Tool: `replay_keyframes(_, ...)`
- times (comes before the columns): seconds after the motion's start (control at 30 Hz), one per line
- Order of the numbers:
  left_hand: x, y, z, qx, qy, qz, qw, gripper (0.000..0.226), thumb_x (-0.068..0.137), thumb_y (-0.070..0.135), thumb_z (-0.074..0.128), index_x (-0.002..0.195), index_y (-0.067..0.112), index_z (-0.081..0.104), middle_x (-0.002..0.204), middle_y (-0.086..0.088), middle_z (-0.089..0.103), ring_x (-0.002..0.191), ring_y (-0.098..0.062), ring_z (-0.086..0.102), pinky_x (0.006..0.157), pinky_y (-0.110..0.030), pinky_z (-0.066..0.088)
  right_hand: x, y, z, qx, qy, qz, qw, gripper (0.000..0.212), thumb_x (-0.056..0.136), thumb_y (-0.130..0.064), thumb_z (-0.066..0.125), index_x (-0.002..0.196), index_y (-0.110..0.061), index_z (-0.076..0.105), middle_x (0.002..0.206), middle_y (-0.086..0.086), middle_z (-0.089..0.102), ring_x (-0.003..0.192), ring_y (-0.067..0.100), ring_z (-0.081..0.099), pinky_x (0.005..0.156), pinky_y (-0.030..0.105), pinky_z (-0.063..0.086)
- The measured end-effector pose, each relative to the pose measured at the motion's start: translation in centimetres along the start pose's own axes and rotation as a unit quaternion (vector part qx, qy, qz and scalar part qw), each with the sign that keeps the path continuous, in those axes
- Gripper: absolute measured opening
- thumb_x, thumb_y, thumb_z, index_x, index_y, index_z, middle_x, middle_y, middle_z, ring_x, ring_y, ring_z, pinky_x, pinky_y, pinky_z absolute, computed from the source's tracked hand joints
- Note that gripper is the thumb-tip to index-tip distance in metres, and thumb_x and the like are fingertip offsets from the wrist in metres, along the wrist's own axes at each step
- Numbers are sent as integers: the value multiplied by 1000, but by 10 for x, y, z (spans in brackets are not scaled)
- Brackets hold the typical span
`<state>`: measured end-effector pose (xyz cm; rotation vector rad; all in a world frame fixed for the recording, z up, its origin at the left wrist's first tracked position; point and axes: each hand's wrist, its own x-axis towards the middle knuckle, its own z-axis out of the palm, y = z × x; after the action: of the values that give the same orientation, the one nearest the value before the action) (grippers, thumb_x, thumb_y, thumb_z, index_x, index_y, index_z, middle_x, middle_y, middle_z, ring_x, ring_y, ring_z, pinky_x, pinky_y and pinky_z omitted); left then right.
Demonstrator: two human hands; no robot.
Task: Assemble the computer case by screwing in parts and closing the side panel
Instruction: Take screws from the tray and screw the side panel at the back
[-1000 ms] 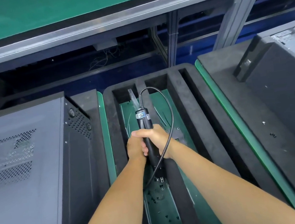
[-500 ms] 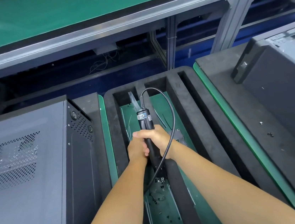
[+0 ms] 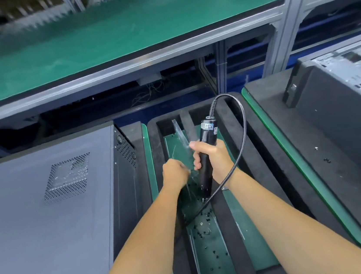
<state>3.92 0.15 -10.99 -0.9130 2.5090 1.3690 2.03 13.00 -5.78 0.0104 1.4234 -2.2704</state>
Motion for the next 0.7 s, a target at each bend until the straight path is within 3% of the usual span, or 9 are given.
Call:
replay_keyframes(0.1,-27,18,-27,-5,1,21,1000,7,77,3,65,74,1,72,73,-14,69,75,-32,67,77,-43,57,-8,-10,17,12,22,-58,998,23,71,-20,76,54,-18,60,49,10,48,40,23,43,50,29,43)
replay_keyframes(0.2,-47,29,-55,-15,3,43,999,8,76,-3,66,74,1,73,67,-7,66,63,-21,62,68,-32,58,-16,-27,38,32,45,-117,992,26,72,-21,75,73,-4,55,46,9,48,40,23,43,55,33,44)
replay_keyframes(0.3,-71,39,-76,-99,-7,52,994,15,80,-11,59,75,0,69,67,-8,63,55,-16,58,53,-23,54,-31,-45,57,57,79,-164,982,41,70,-24,75,95,-2,52,46,7,50,45,23,47,67,36,45)
replay_keyframes(0.43,-99,40,-97,-200,-76,33,976,14,90,0,53,94,1,66,84,-18,70,68,-22,70,60,-28,58,-57,-65,77,67,99,-230,966,28,72,-20,76,74,-6,52,46,4,52,41,20,49,52,28,49)
replay_keyframes(0.5,-112,35,-107,-249,-122,33,960,20,98,12,48,103,0,62,86,-18,71,72,-24,71,63,-31,60,-76,-71,92,68,117,-260,956,26,73,-21,76,72,-11,51,47,1,54,43,18,52,52,26,49)
replay_keyframes(0.6,-131,23,-126,-315,-121,33,941,26,101,21,43,95,2,59,64,-5,67,47,-11,59,40,-19,45,-107,-68,120,90,126,-278,948,27,74,-22,77,80,-11,52,54,-1,56,50,17,56,58,27,50)
replay_keyframes(0.7,-139,17,-143,-399,-77,19,914,25,99,19,48,81,3,56,51,-3,60,36,-6,49,35,-14,37,-126,-65,132,123,92,-241,958,24,87,-20,73,96,-10,53,70,2,59,63,16,59,71,30,50)
